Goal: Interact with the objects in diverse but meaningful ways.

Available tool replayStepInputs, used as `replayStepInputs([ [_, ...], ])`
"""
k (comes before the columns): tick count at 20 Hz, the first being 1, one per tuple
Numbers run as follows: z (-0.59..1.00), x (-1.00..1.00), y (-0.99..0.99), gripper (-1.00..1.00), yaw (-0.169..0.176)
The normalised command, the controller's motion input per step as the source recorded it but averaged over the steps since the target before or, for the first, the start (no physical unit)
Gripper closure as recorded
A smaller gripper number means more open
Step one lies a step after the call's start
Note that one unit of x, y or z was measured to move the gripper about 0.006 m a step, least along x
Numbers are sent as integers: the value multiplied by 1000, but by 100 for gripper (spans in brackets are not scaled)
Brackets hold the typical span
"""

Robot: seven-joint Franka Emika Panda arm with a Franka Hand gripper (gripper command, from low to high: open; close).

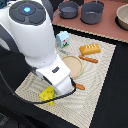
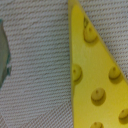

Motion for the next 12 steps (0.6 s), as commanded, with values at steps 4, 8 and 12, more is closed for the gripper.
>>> replayStepInputs([
  [4, 0, 196, -285, -100, 19],
  [8, -4, 253, -75, -100, 35],
  [12, -16, 251, -39, 100, 21],
])
